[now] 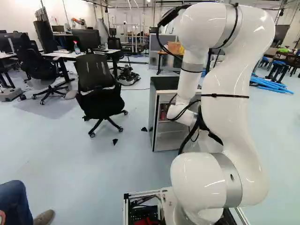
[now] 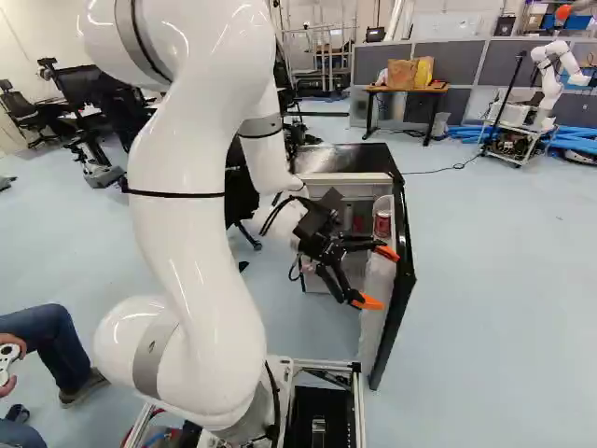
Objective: Grab a drink from the fridge
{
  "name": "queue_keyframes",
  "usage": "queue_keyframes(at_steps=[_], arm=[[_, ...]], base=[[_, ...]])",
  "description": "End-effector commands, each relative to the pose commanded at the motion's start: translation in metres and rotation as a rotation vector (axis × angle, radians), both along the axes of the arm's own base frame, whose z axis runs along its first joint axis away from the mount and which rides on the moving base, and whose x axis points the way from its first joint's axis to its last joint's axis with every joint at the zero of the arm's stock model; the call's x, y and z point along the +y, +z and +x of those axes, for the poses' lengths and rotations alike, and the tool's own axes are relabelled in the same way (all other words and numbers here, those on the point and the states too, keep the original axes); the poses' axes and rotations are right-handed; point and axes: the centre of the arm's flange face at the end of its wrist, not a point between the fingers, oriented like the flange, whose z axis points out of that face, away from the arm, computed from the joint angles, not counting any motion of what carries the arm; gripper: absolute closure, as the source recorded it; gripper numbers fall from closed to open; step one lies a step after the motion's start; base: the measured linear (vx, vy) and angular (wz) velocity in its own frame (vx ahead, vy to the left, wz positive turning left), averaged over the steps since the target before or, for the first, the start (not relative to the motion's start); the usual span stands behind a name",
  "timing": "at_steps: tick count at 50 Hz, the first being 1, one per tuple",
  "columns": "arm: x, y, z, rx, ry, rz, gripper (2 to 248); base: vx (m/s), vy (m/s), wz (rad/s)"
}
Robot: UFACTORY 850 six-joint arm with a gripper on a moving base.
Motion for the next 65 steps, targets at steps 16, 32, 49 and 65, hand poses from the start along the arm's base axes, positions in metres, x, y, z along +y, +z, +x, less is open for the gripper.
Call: queue_keyframes(at_steps=[16, 32, 49, 65], arm=[[-0.045, 0.001, 0.016, -0.084, -0.111, 0.024, 3], [-0.090, 0.002, 0.030, -0.165, -0.203, 0.040, 3], [-0.125, 0.003, 0.039, -0.225, -0.265, 0.042, 3], [-0.123, 0.003, 0.037, -0.215, -0.245, 0.043, 3]], base=[[0.000, 0.000, 0.000], [0.000, 0.000, 0.000], [0.000, 0.000, 0.000], [0.000, 0.000, 0.000]])
